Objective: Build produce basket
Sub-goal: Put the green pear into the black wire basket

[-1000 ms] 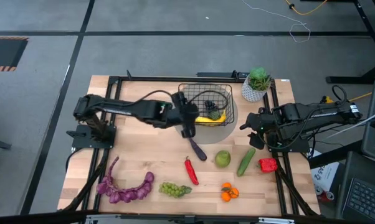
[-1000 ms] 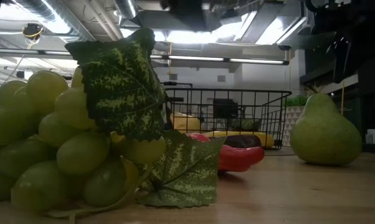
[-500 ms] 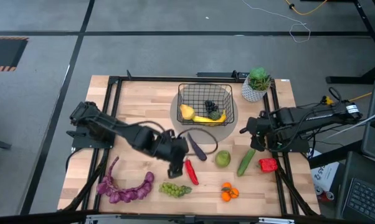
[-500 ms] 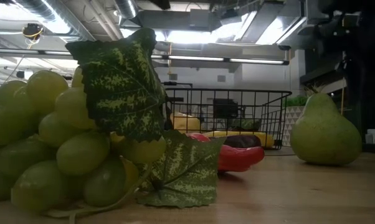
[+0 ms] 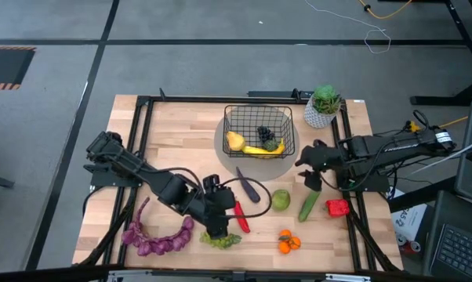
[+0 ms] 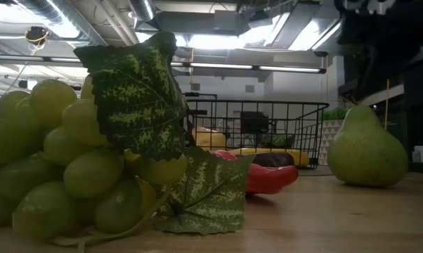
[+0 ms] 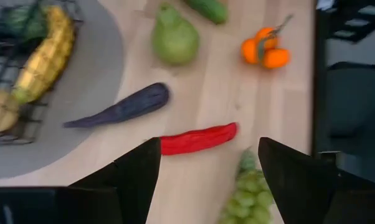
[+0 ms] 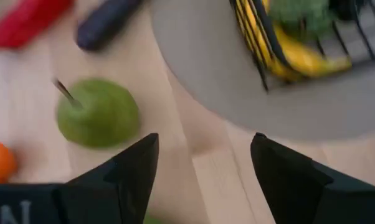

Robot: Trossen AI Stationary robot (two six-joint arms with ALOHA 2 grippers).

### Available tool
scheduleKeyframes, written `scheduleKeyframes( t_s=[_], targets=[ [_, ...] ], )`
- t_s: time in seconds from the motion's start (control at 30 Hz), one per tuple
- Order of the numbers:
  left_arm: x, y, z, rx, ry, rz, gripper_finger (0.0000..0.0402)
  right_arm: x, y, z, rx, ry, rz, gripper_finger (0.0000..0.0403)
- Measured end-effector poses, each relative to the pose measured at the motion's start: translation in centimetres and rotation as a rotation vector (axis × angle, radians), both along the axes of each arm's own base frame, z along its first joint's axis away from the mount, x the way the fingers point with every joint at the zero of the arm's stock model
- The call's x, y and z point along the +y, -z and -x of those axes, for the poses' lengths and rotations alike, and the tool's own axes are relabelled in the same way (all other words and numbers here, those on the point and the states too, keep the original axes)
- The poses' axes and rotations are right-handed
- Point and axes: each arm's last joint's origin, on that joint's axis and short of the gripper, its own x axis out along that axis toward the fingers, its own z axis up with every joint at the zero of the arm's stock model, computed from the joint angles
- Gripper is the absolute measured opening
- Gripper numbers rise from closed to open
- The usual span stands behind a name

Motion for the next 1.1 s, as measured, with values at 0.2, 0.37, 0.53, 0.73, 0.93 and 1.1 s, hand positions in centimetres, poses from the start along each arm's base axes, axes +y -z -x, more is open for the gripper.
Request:
scheduleKeyframes(
  t_s=[0.2,0.37,0.53,0.73,0.93,1.1],
  targets=[
    [0.2,0.5,-0.2,0.018,-0.028,-0.035,0.0264,0.4,-0.4,-0.9,-0.091,-0.029,-0.008,0.0255],
    [0.3,0.7,-0.4,0.021,-0.032,-0.037,0.0264,1.8,0.8,-1.9,-0.134,-0.125,-0.069,0.0255],
    [0.3,0.7,-0.4,0.018,-0.031,-0.041,0.0264,3.1,3.0,-2.7,-0.231,-0.233,-0.118,0.0255],
    [0.3,0.7,-0.4,0.018,-0.030,-0.042,0.0264,3.4,4.1,-3.0,-0.286,-0.262,-0.109,0.0255],
    [0.3,0.7,-0.4,0.021,-0.029,-0.042,0.0264,3.7,4.7,-3.4,-0.277,-0.292,-0.147,0.0255],
    [0.3,0.7,-0.4,0.025,-0.028,-0.044,0.0264,3.8,5.3,-3.8,-0.256,-0.276,-0.168,0.0255]
  ],
)
